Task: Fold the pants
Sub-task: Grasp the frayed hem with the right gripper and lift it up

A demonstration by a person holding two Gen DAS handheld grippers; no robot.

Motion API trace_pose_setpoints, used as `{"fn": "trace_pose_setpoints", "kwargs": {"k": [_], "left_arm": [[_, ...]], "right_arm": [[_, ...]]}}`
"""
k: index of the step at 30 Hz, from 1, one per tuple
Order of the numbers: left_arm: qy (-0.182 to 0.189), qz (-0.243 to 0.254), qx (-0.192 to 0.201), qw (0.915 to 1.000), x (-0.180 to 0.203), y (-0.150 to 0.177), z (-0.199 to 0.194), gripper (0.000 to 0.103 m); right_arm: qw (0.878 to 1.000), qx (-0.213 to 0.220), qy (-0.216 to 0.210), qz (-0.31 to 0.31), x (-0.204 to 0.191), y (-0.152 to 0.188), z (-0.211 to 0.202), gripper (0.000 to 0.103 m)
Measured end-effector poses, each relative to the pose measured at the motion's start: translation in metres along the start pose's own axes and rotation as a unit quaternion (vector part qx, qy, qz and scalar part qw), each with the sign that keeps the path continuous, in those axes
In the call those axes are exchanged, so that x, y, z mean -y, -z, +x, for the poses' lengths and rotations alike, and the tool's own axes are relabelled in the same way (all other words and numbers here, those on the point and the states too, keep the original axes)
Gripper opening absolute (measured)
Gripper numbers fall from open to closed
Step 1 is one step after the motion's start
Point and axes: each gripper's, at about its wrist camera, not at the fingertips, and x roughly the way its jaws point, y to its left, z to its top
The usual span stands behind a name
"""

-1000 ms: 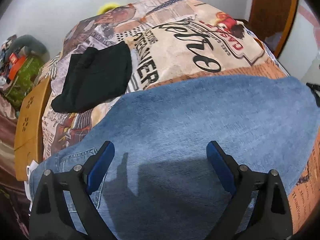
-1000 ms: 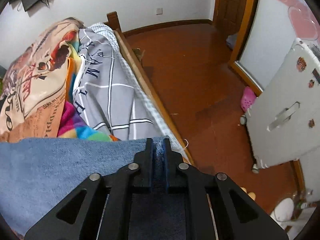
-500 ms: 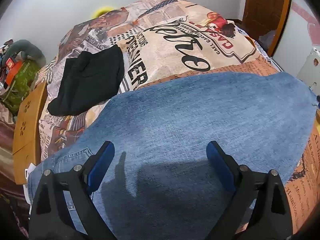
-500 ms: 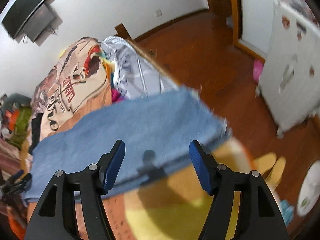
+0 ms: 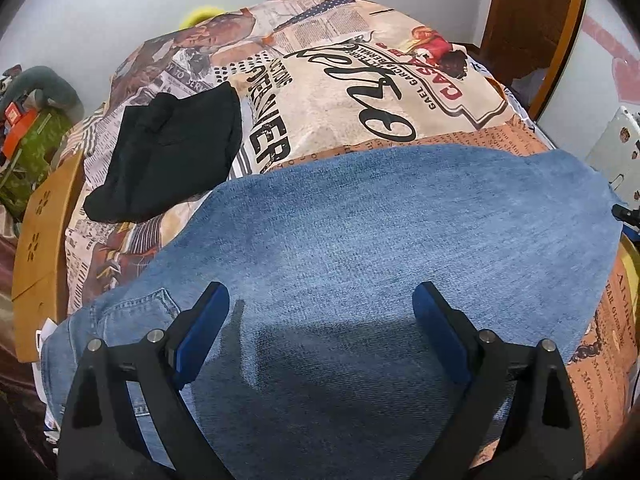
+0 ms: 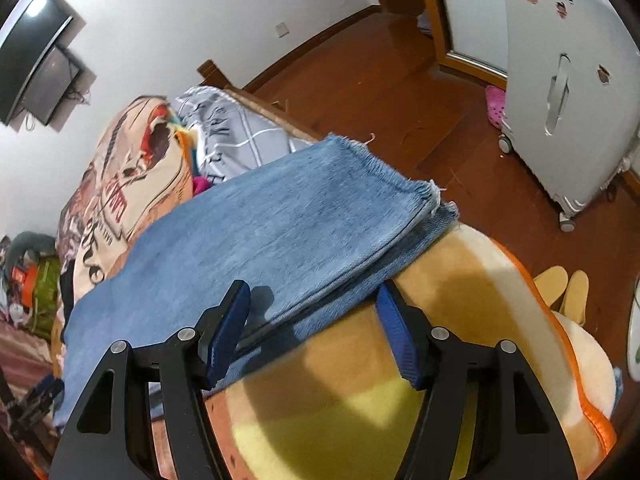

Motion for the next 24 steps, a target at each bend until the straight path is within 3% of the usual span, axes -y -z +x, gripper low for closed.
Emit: {"fn": "trace_pose_setpoints", "kwargs": {"k": [4, 8, 13, 17, 24], "left_arm": [[0.008, -0.006, -0.002, 1.0, -0.002, 0.0, 0.001, 0.094], [0.005, -0.005, 0.0, 1.0, -0.002, 0.0, 0.0, 0.094], [-0.001, -0.002, 0.013, 0.9999, -0.002, 0.0, -0.008, 0.094], [-0.006, 0.0, 0.032, 0.9995, -0.004, 0.0, -0.024, 0.094], [-0.01, -0.015, 0.073, 0.9971, -0.024, 0.003, -0.062, 0.094]], "right_arm": [[1.0, 0.009, 0.007, 0.026, 0.008, -0.008, 0.008, 0.043], [0.999, 0.017, 0.02, 0.019, 0.004, -0.018, 0.005, 0.011], [0.997, 0.061, 0.029, -0.032, -0.019, -0.024, -0.02, 0.007], [0.994, 0.1, -0.003, -0.048, -0.041, -0.037, -0.053, 0.006], [0.976, 0.161, -0.083, -0.117, -0.114, -0.053, -0.116, 0.006]]}}
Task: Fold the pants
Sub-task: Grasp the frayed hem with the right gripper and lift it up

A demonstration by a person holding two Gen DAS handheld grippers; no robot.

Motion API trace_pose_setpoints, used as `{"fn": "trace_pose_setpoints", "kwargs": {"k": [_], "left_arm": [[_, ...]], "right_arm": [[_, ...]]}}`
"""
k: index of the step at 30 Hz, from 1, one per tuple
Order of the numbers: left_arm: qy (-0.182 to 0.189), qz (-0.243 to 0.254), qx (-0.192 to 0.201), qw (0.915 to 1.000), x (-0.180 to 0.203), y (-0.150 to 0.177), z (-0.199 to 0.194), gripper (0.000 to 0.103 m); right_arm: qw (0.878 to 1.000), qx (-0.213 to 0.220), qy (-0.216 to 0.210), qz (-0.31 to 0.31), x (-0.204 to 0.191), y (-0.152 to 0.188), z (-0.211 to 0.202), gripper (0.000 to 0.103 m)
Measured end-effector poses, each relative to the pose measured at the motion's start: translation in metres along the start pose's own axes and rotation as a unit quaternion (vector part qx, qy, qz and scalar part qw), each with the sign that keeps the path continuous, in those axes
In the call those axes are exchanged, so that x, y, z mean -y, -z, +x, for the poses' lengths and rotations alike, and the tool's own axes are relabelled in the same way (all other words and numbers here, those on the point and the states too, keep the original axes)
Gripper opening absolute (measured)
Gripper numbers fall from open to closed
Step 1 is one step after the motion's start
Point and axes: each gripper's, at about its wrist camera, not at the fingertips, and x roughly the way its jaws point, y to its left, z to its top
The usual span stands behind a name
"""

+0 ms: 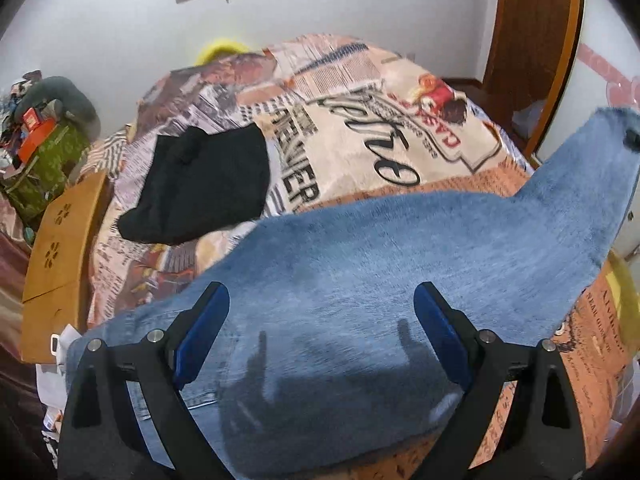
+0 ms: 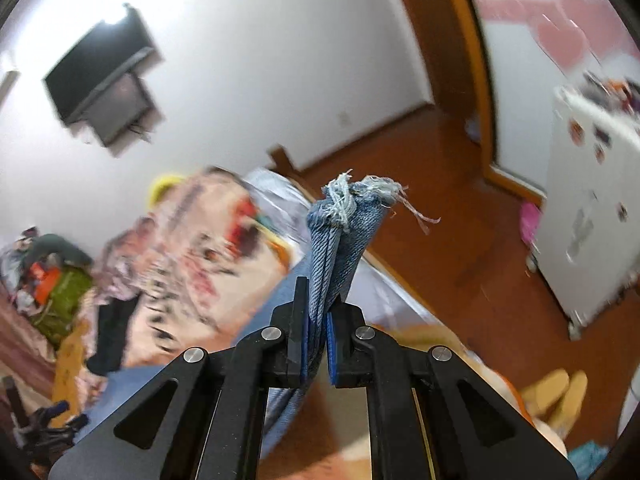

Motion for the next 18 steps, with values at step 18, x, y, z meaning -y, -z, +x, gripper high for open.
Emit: {"fn": "trace_pose_setpoints", "kwargs": {"k": [18], "left_arm": [[-0.004, -0.054, 0.059, 0.9968, -0.07, 0.025, -0.054, 0.094]], "right_arm": [[0.975, -0.065, -0.158, -0.141, -0.204, 0.026, 0.035, 0.006]]}}
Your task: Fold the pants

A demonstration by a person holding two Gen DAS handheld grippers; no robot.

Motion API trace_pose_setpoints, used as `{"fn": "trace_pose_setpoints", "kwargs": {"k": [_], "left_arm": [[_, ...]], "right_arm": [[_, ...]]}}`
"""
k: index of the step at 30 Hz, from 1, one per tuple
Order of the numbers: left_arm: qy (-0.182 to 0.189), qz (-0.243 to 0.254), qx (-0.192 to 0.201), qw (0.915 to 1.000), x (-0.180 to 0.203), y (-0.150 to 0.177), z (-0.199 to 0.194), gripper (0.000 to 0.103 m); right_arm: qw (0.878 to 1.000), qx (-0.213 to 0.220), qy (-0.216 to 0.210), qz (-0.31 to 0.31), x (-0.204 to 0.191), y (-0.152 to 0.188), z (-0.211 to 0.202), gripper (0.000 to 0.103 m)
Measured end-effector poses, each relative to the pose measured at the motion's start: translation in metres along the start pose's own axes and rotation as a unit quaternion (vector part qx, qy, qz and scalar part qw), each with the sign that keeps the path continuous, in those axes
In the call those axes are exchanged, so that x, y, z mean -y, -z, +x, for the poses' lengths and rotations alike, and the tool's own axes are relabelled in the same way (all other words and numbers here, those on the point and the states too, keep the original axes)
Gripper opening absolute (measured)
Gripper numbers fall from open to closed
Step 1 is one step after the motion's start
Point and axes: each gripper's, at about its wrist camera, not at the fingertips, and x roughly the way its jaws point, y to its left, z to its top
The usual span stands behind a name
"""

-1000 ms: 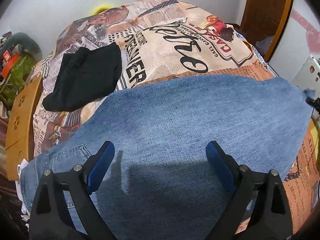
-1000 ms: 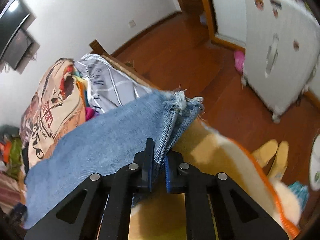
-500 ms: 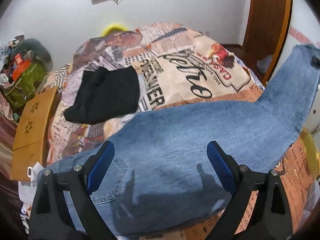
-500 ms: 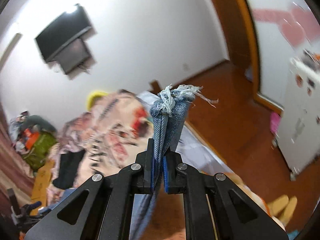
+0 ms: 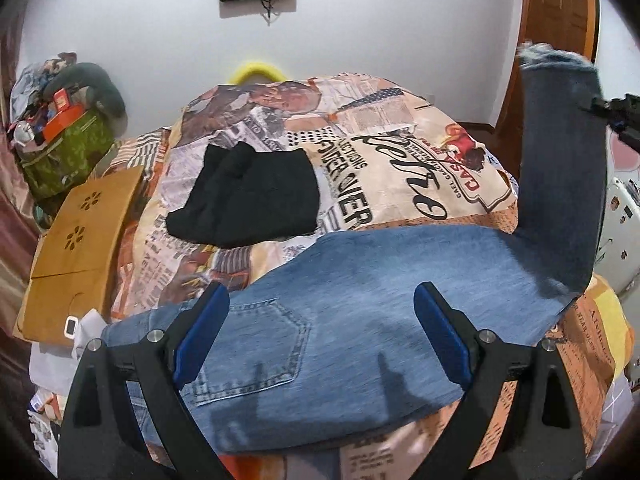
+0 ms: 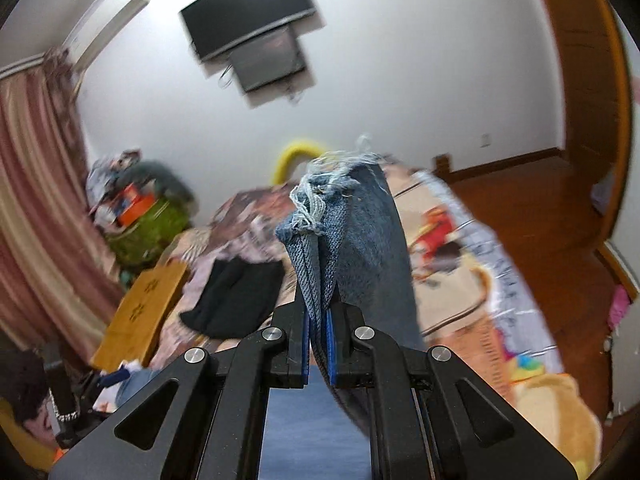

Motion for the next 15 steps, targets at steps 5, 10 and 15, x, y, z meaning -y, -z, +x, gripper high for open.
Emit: {"fn": "trace_pose_setpoints", "kwargs": {"k": [5, 10, 15], "left_arm": [[-0.001, -0.016, -0.002, 0.9999, -0.017, 0.009, -0.005, 0.094], [-0.007, -0.022, -0.007, 0.9997, -0.025, 0.016, -0.009, 0.094], [-0.014, -0.021, -0.006, 0.9997, -0.027, 0.018, -0.014, 0.094]], "right_arm": [[0.997, -0.062, -0.033, -0.025, -0.035, 0.028, 0.04, 0.006], [0.987, -0.132, -0.057, -0.068, -0.06, 0.071, 0.077, 0.006], [0.974, -0.197, -0.064, -0.095, -0.077, 0.109, 0.104, 0.006]]}}
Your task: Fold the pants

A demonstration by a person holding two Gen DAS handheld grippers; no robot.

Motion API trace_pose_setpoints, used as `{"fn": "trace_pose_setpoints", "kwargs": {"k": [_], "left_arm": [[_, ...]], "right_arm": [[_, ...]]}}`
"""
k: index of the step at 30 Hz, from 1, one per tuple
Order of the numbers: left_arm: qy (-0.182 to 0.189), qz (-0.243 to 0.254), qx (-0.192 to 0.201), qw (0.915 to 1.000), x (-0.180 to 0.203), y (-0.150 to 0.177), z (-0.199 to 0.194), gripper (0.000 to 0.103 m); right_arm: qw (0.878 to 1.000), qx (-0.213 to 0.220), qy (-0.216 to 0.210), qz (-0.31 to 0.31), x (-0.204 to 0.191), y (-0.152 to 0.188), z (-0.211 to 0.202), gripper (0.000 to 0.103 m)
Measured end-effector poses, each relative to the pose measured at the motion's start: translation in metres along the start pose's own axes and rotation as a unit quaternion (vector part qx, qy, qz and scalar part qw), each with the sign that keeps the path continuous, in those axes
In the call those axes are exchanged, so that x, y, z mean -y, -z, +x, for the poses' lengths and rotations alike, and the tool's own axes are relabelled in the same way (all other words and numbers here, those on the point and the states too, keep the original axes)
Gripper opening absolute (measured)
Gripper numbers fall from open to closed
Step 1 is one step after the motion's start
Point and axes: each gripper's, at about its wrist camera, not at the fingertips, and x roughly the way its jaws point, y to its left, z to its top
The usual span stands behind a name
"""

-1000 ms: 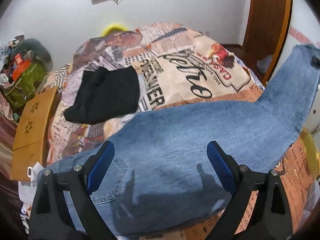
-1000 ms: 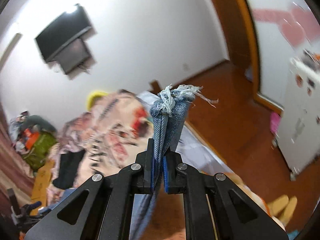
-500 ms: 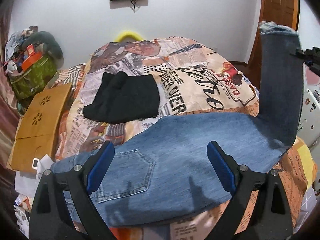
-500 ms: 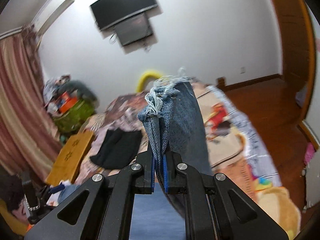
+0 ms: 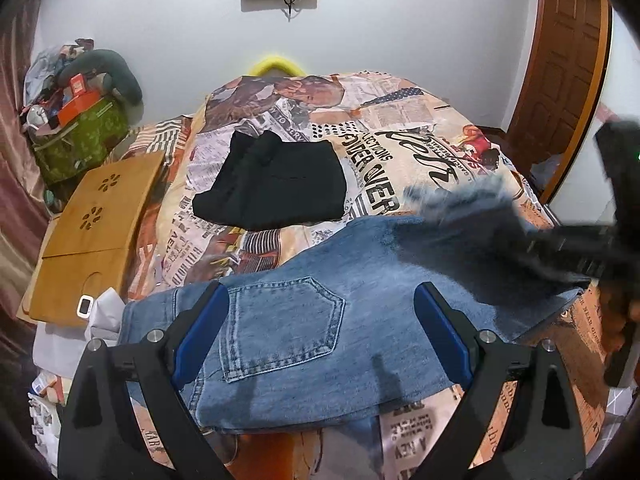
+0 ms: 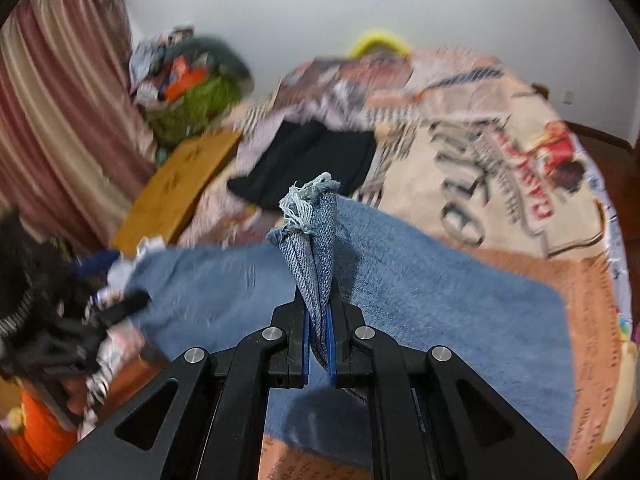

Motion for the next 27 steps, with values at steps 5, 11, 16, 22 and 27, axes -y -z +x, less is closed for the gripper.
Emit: {"fn": "trace_pose_setpoints", "kwargs": {"k": [5, 11, 16, 22, 27], "left_arm": [[-0.003, -0.002, -0.003, 1.0, 0.001, 0.001, 0.0, 0.094], [-0.005, 0.007, -0.004, 1.0, 0.009, -0.005, 0.004, 0.094], [0.0, 0.018, -0.002, 0.9998, 0.024, -0.019, 0.007, 0.096], [0.027, 0.023, -0.012, 0.9993, 0.053, -0.046, 0.023, 0.1], [0.051, 0.038, -0.039, 0.9973, 0.083, -0.065, 0.052, 0.1]], "right_arm": [[0.998, -0.055, -0.002, -0.006, -0.005, 0.019, 0.025, 0.009], [0.997, -0.075, -0.003, -0.022, -0.012, 0.024, 0.023, 0.018], [0.997, -0.065, -0.035, -0.022, -0.005, 0.023, -0.001, 0.042], [1.0, -0.003, 0.002, -0.026, 0.025, 0.012, -0.045, 0.055], [0.997, 0.018, 0.066, -0.031, 0.056, 0.005, -0.059, 0.065]]}}
